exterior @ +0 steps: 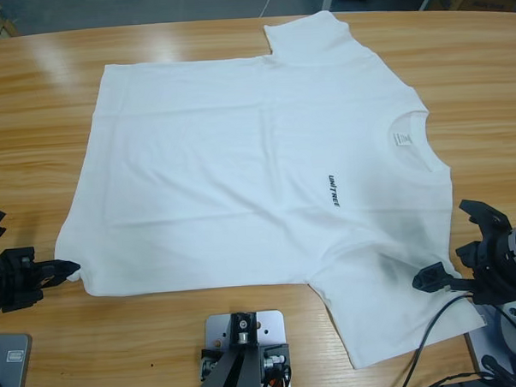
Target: Fold clothes
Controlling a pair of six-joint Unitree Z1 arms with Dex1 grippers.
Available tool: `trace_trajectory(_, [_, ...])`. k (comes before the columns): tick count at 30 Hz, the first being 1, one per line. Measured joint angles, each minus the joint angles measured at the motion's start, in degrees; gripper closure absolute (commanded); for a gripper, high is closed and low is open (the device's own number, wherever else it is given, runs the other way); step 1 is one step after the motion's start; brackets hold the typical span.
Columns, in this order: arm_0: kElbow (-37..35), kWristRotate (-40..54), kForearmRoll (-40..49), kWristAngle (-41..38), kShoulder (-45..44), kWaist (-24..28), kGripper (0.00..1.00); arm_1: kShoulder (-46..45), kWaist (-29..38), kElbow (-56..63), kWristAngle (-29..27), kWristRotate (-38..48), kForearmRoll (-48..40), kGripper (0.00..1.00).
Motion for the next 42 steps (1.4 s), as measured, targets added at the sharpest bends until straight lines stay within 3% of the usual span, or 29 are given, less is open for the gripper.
trace_trajectory(11, [0.02,0.0,0.03,0.0,-2.76,0.0,1.0,-6.89,-0.69,2.9,-0.9,1.3,-1.69,0.0])
trace_trajectory(31, [-0.74,1.67,0.03,0.0,-1.63,1.13,1.0,-3.19,-1.78,-0.11,1.87,-5.04,-2.89,0.0])
trace_trajectory(34, [-1.17,2.99,0.03,0.0,-1.63,4.07,1.0,-3.19,-2.05,-0.34,1.87,-5.25,-2.84,0.0])
trace_trajectory(42, [-6.0,13.32,0.04,-3.6,1.87,17.73,1.0,-3.19,-2.2,-0.37,1.87,-5.61,-2.7,0.0])
